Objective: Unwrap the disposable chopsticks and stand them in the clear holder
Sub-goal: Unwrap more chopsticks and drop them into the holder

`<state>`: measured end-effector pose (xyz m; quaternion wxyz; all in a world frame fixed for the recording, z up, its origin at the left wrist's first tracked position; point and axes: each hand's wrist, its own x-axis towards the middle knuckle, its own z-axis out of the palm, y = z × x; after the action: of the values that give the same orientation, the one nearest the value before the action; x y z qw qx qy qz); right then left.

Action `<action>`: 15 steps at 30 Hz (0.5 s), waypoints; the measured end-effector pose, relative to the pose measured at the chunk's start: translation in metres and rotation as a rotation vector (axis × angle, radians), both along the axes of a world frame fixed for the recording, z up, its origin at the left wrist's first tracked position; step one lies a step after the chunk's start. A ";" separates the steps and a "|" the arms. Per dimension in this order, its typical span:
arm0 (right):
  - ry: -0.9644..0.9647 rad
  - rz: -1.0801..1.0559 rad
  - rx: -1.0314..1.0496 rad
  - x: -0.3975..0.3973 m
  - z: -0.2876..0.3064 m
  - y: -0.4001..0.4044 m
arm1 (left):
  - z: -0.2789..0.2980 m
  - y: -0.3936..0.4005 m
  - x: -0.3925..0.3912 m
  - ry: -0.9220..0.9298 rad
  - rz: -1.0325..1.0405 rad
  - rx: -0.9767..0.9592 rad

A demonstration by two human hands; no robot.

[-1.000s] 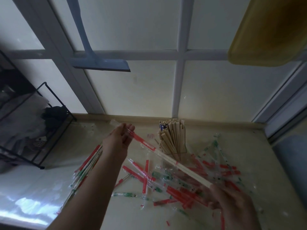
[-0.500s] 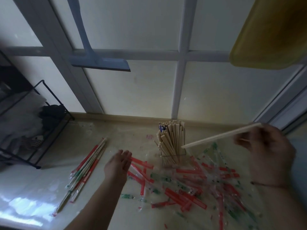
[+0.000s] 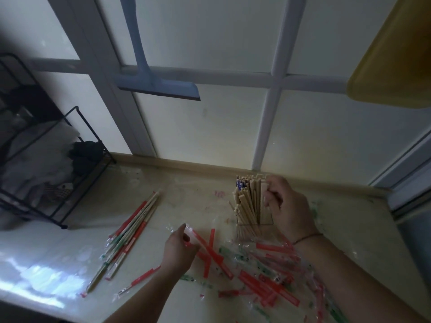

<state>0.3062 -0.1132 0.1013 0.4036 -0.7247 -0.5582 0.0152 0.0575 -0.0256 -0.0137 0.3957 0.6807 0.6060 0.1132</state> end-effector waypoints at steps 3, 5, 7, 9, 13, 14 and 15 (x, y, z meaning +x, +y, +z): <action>-0.030 0.012 -0.015 -0.003 -0.008 0.001 | -0.004 0.002 -0.007 0.045 -0.003 0.046; -0.083 -0.002 -0.005 -0.006 -0.009 0.001 | -0.008 0.003 -0.015 0.055 -0.003 0.075; -0.112 -0.011 -0.044 -0.009 -0.008 0.002 | -0.012 0.005 -0.026 0.076 -0.007 0.105; -0.080 -0.015 -0.074 -0.012 -0.007 0.003 | -0.015 0.009 -0.039 0.097 -0.002 0.138; -0.058 -0.085 0.047 -0.024 0.008 0.001 | -0.016 0.021 -0.074 0.221 0.053 0.254; -0.082 -0.067 0.133 -0.032 0.014 0.001 | -0.016 0.024 -0.085 0.277 0.069 0.288; -0.103 -0.024 0.208 -0.043 0.021 0.003 | -0.017 0.027 -0.096 0.327 0.081 0.315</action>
<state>0.2636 -0.1097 0.1222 0.4475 -0.6853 -0.5682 -0.0848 -0.0389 0.0015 -0.0305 0.1765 0.7185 0.6636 0.1103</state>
